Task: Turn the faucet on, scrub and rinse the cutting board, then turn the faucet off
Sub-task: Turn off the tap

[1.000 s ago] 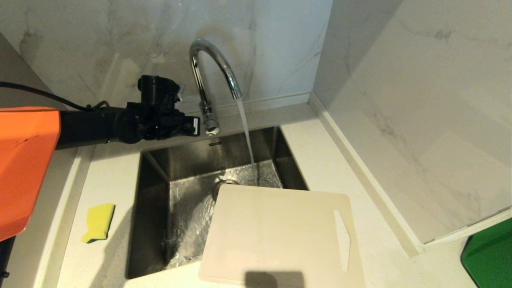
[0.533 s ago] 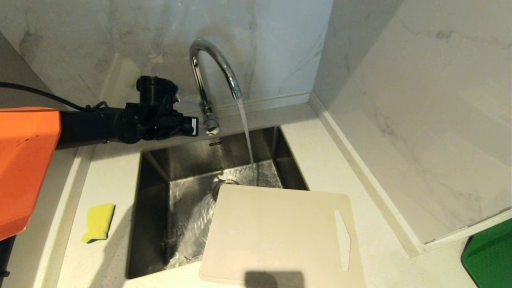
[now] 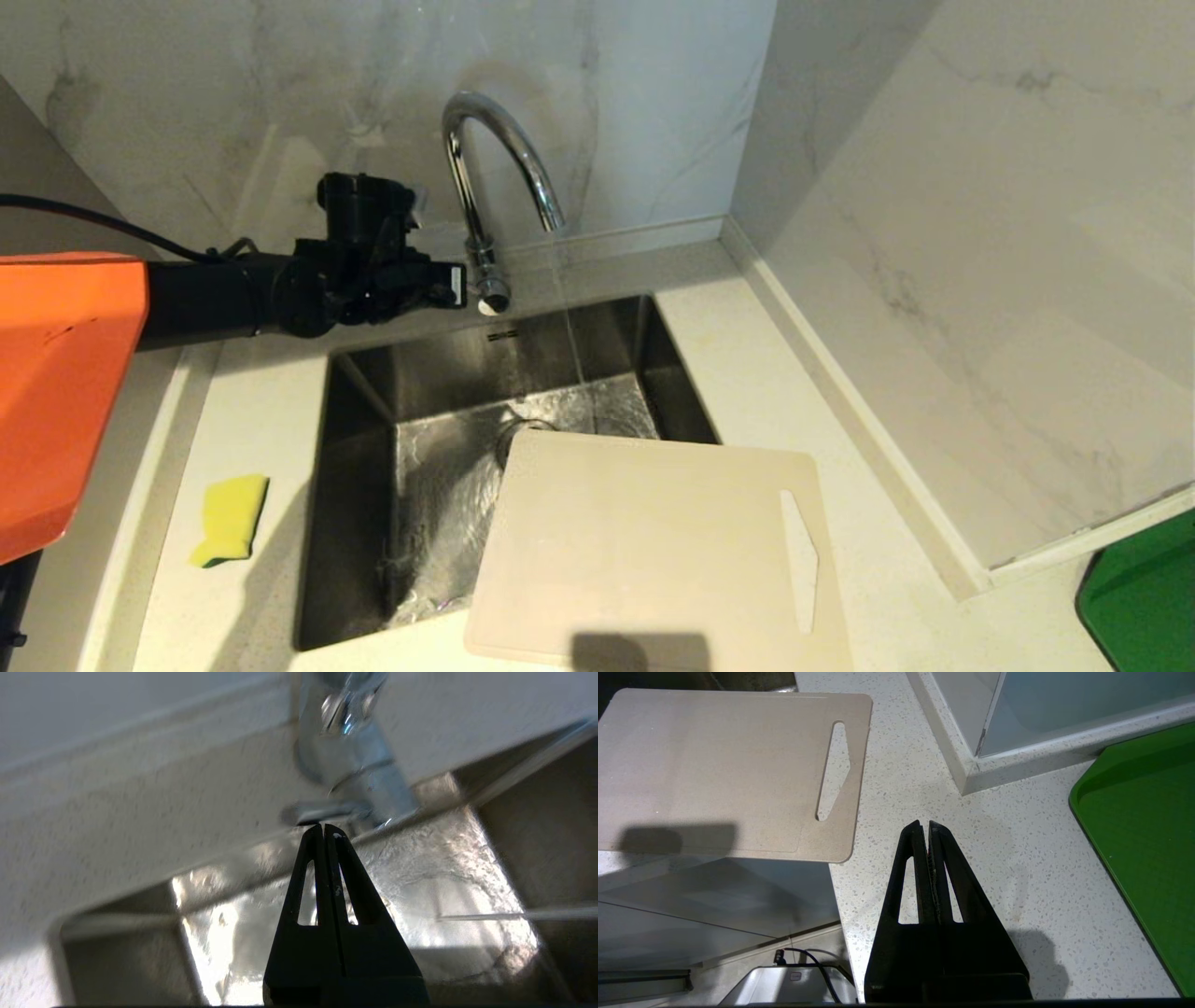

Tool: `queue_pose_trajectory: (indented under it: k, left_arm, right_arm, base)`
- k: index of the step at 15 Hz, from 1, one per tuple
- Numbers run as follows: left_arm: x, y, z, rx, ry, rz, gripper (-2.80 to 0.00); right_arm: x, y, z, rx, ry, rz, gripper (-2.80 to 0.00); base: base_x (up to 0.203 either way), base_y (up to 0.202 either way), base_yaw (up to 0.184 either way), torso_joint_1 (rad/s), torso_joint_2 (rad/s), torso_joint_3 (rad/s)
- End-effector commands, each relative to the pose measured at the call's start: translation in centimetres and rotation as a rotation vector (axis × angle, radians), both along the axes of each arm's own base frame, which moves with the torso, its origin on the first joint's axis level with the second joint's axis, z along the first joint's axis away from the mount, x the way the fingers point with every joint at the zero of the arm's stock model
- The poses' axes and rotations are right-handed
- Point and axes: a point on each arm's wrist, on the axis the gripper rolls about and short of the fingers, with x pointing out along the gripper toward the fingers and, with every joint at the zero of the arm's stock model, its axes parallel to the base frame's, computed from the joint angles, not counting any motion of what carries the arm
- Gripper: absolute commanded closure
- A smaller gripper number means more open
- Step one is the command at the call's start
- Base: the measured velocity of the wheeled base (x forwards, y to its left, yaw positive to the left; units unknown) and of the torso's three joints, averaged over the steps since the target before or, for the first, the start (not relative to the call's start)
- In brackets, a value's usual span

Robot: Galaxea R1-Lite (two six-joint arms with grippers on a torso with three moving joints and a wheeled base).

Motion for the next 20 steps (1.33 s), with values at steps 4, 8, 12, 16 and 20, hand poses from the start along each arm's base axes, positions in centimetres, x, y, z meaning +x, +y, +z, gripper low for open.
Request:
queue_pose_trajectory:
  k: [4, 8, 12, 16, 20]
  left_arm:
    - [0.4, -0.1, -0.3, -0.005, -0.02, 0.005, 0.0]
    - [0.4, -0.1, -0.4, -0.005, -0.021, 0.006, 0.0]
    - [-2.2, 0.2, 3.3, -0.024, -0.019, -0.004, 0.0]
    - [-9.0, 1.6, 9.0, -0.02, 0.101, -0.087, 0.0]
    - [-14.9, 3.7, 12.0, -0.043, 0.137, -0.114, 0.0]
  right_arm:
    - [0.0, 0.0, 0.0, 0.0, 0.0, 0.0, 0.0]
    - [0.0, 0.0, 0.0, 0.0, 0.0, 0.001, 0.0]
    - [0.0, 0.0, 0.0, 0.001, 0.0, 0.0, 0.0]
    - [0.0, 0.0, 0.0, 0.0, 0.0, 0.0, 0.0]
    - [0.0, 0.0, 0.0, 0.0, 0.0, 0.001, 0.0]
  base:
    - [0.0, 0.0, 0.0, 0.0, 0.0, 0.0]
    - [0.0, 0.0, 0.0, 0.0, 0.0, 0.0]
    - [0.0, 0.0, 0.0, 0.0, 0.0, 0.0]
    - [0.0, 0.0, 0.0, 0.0, 0.0, 0.0]
    - [0.0, 0.0, 0.0, 0.0, 0.0, 0.0]
